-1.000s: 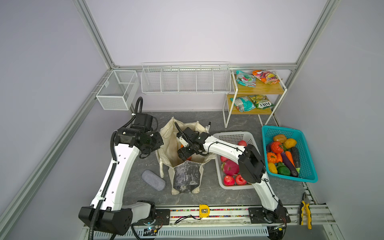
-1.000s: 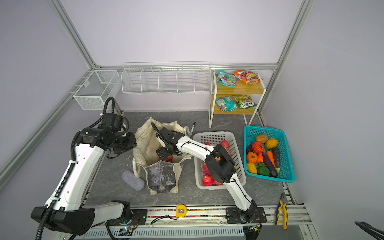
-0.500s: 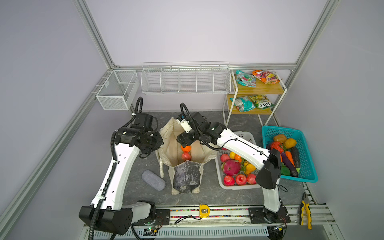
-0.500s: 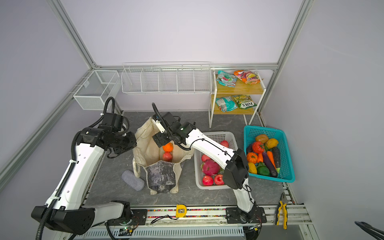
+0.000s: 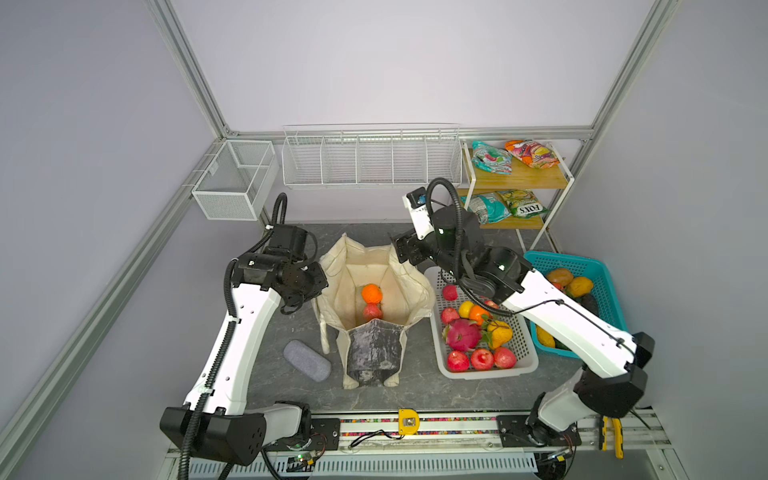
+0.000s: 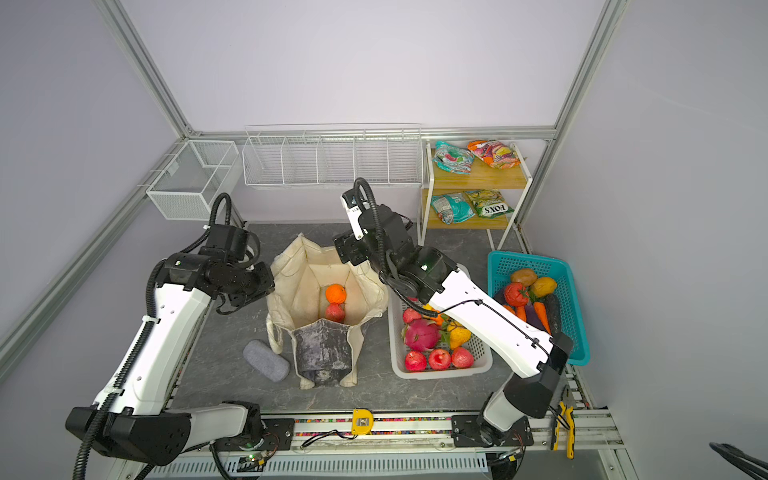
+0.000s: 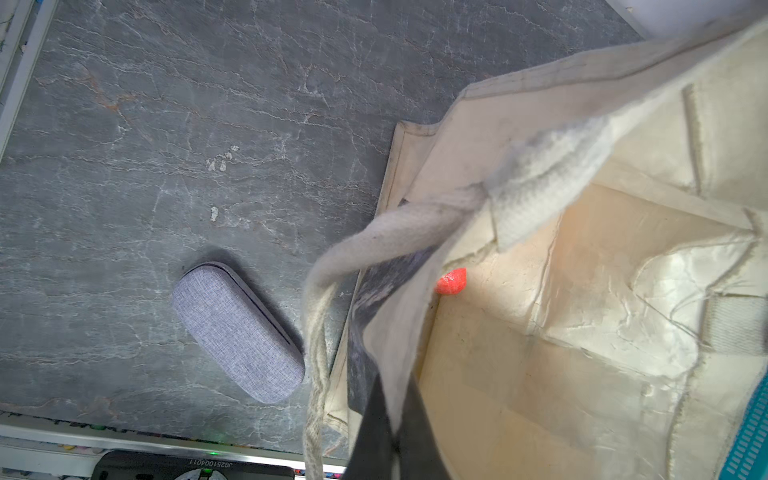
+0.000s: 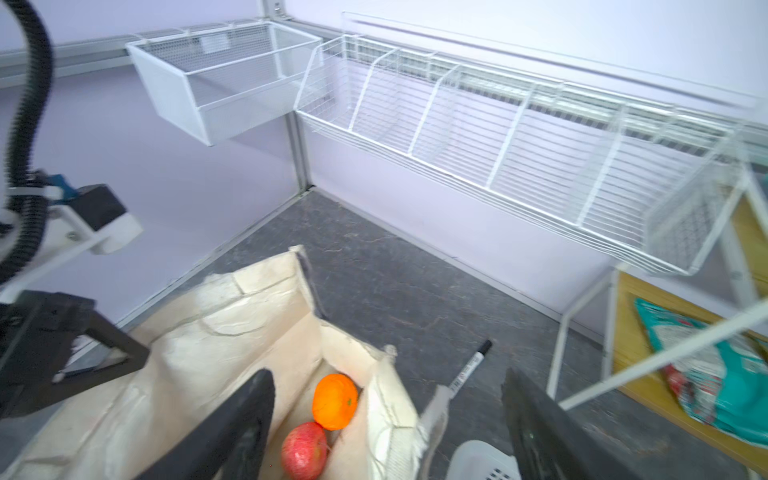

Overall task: Place the food into the grocery bag and tie it
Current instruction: 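Raise the right gripper out of the bag and move it toward the baskets, then move the right gripper over the white basket toward the teal basket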

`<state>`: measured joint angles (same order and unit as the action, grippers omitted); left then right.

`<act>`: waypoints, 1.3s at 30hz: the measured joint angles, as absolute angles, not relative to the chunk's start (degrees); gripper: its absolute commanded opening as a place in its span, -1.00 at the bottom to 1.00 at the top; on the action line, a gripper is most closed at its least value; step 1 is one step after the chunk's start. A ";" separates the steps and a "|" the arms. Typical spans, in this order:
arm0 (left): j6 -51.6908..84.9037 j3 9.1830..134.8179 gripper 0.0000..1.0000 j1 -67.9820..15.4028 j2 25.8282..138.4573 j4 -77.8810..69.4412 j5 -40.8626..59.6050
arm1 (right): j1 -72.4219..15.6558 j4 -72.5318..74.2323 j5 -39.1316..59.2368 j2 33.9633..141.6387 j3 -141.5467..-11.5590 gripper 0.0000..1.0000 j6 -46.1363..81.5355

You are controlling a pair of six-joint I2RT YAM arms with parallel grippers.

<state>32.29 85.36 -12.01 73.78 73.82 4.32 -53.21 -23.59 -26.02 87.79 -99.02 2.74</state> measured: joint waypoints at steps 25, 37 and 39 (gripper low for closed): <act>31.55 86.52 -1.00 -12.01 74.39 74.17 4.38 | -35.79 -44.47 -30.83 73.45 -75.29 0.82 44.88; 31.18 86.50 -1.00 -12.01 74.41 74.04 4.36 | -30.79 -56.03 -18.70 77.91 -71.88 0.99 67.18; 31.18 86.41 -1.00 -12.01 74.39 73.97 4.38 | -30.57 -57.49 -15.92 77.93 -71.72 0.99 70.94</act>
